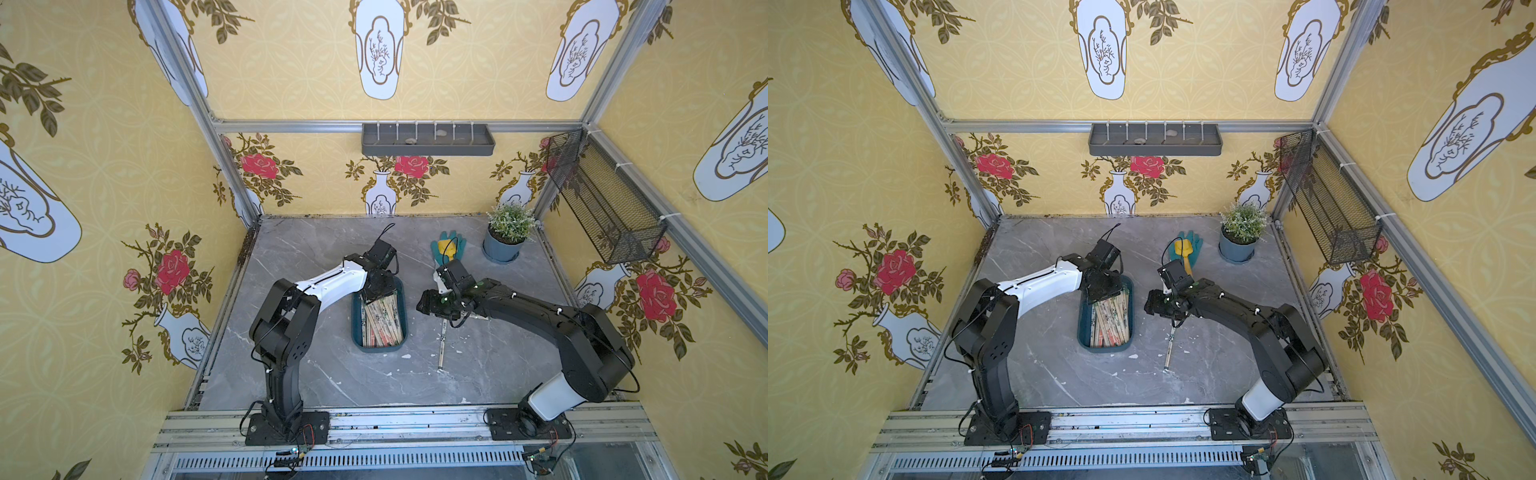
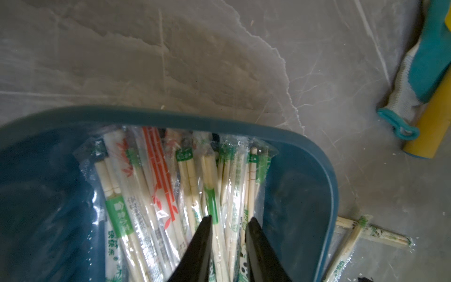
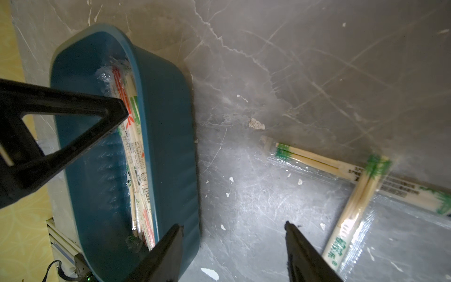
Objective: Take the paired disposable chopsticks out of the storage box
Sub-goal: Pick up the paired disposable chopsticks from the storage box.
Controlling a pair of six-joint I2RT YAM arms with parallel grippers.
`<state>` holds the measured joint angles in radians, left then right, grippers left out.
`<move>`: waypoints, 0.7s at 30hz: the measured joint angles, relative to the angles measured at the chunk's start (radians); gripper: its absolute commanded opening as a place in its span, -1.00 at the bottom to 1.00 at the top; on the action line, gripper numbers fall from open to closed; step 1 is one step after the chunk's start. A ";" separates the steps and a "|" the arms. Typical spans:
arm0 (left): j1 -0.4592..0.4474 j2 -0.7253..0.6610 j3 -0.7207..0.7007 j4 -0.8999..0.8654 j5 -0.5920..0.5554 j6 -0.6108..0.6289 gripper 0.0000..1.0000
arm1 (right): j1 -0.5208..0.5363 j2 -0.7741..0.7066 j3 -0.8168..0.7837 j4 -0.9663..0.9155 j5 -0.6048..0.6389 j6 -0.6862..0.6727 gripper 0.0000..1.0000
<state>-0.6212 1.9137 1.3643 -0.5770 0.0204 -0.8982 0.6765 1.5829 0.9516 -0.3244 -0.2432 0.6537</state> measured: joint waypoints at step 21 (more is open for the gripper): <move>-0.012 0.087 0.061 -0.047 -0.042 0.027 -0.83 | -0.035 -0.003 -0.031 0.042 -0.026 -0.001 0.36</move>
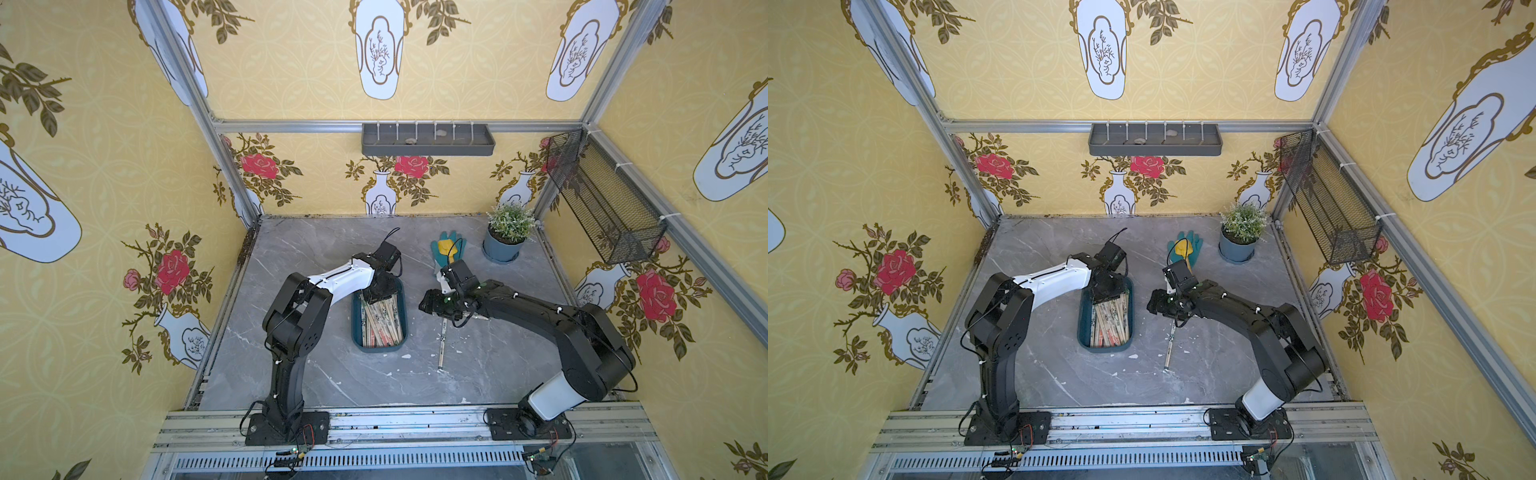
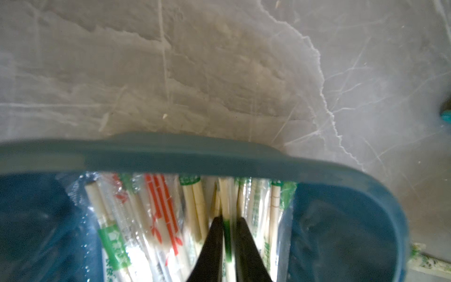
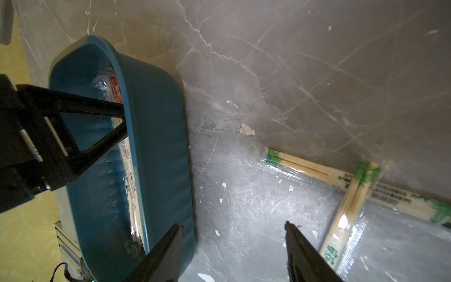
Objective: Take the paired disposable chopsticks out of the storage box
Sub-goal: Pick up the paired disposable chopsticks from the storage box, then place the paired disposable chopsticks at the center of the board.
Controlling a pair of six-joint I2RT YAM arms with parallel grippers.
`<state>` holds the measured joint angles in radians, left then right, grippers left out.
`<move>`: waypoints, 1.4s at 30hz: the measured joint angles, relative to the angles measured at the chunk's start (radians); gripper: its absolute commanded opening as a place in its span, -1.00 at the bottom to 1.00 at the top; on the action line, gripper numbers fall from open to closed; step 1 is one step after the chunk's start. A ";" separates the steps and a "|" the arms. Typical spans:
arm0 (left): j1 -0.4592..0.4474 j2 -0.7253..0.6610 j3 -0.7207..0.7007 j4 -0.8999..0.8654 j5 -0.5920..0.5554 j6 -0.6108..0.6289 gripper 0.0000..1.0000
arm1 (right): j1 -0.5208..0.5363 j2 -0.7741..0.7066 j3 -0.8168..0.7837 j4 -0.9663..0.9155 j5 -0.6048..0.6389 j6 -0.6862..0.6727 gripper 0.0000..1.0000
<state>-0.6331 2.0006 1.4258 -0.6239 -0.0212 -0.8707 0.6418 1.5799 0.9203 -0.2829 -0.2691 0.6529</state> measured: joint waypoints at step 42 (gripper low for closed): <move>0.150 -0.373 -0.283 -0.098 -0.208 0.290 -1.00 | 0.013 -0.002 0.038 -0.007 -0.021 -0.011 0.36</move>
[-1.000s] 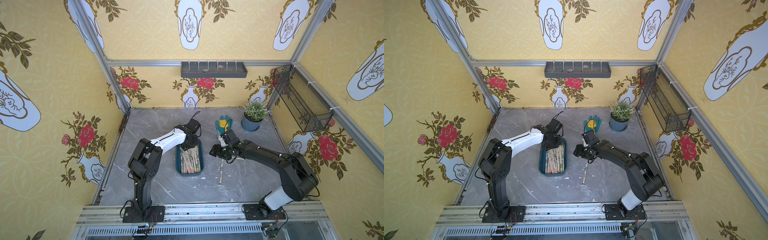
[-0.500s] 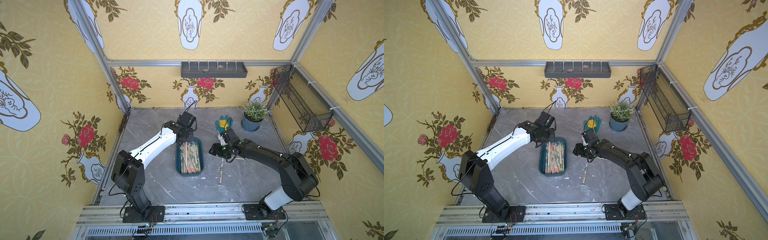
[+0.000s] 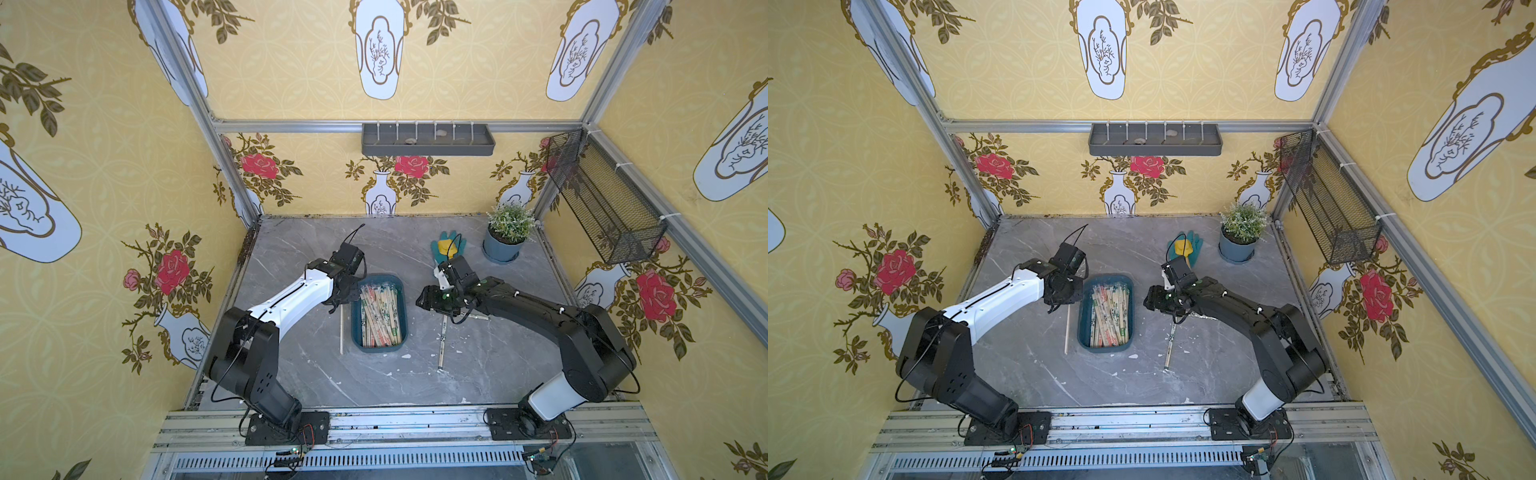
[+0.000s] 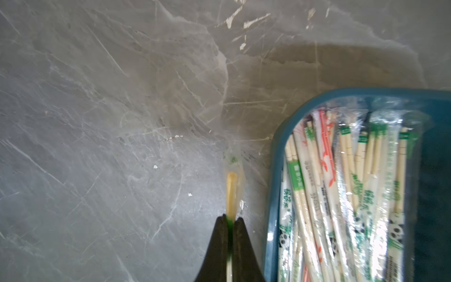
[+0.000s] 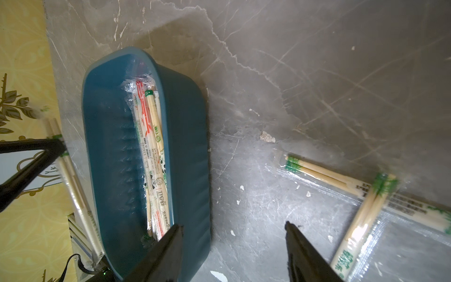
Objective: Take the paired disposable chopsticks out of the storage box
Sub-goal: Place the paired disposable chopsticks at the center of the board.
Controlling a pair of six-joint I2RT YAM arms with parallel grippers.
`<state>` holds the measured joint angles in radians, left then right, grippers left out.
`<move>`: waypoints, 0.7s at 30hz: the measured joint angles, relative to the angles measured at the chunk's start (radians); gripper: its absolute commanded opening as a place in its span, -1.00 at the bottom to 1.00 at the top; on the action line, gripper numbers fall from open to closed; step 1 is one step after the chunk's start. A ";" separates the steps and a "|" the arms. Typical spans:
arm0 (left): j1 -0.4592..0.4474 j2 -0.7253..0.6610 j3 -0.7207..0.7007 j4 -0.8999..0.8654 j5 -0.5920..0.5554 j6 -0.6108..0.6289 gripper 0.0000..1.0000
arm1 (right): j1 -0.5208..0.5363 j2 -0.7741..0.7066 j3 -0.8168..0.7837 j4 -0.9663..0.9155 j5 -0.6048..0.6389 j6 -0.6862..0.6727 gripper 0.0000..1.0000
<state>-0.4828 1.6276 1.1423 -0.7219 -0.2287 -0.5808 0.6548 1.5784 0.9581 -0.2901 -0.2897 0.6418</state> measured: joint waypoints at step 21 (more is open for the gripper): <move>0.011 -0.016 -0.026 0.038 -0.059 -0.020 1.00 | 0.015 0.000 -0.008 0.000 0.010 0.009 0.40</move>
<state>-0.4721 1.6112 1.1168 -0.6842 -0.2878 -0.6006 0.6701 1.5784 0.9504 -0.2901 -0.2802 0.6506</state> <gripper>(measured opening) 0.948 0.702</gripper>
